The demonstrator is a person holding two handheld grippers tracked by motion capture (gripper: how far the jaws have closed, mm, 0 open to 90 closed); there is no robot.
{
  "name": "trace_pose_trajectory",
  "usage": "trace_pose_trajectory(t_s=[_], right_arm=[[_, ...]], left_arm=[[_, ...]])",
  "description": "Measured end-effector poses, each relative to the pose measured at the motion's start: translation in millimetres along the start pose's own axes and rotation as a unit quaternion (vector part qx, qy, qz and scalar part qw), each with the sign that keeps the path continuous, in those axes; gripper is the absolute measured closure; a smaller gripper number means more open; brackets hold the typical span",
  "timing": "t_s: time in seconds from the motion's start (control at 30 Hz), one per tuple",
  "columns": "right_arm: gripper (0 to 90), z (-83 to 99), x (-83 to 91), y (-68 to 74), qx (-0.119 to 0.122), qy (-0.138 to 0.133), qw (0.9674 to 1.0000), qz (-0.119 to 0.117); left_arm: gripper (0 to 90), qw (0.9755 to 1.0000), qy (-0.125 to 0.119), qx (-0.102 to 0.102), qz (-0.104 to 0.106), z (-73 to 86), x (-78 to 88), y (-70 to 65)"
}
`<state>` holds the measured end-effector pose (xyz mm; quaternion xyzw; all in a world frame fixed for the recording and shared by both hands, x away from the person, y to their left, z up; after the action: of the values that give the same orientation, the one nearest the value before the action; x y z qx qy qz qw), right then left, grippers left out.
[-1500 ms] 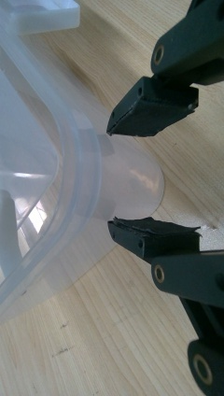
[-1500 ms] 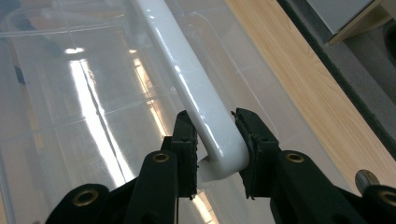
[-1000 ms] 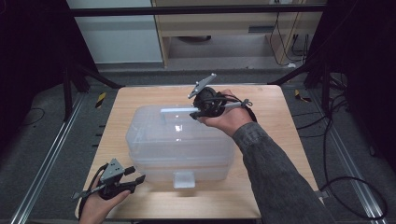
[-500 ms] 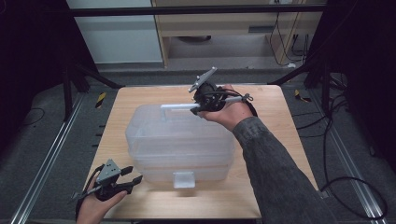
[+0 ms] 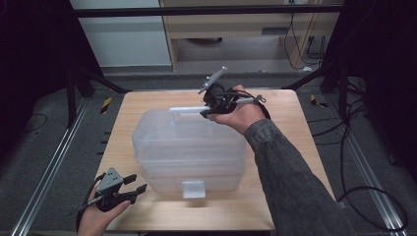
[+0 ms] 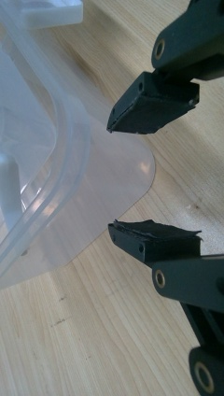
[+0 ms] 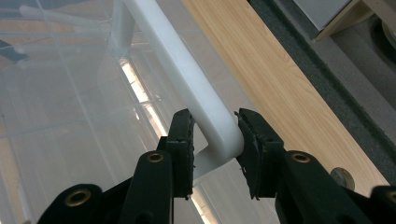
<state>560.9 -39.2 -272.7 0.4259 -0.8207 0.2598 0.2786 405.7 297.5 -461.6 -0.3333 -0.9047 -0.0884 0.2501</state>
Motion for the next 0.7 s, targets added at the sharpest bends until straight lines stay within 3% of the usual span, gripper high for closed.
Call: trace_pose_trajectory(t_s=[0.5,0.7], right_arm=[[67.1,-4.8,-1.2,-5.5,-0.004,0.010,0.9999,-0.005],[67.1,-6.3,-1.7,-7.3,-0.008,0.013,0.9999,-0.007]], left_arm=[[43.6,0.9997,-0.013,0.018,-0.014,-8.9,24.3,6.6],[44.6,0.9996,-0.010,0.014,-0.021,-15.0,30.4,13.4]])
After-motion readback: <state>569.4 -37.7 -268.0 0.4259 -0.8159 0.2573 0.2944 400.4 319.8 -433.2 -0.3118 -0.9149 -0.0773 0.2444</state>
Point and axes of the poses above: each handheld gripper's, and its own axes: x roughly backward along the jaws, z roughly out of its underside, y roughly to its left, the point moved 1 cm from there along -x, roughly forward along the jaws, and after that the axes turned 5 degrees about -y, right-handed, at the moved point
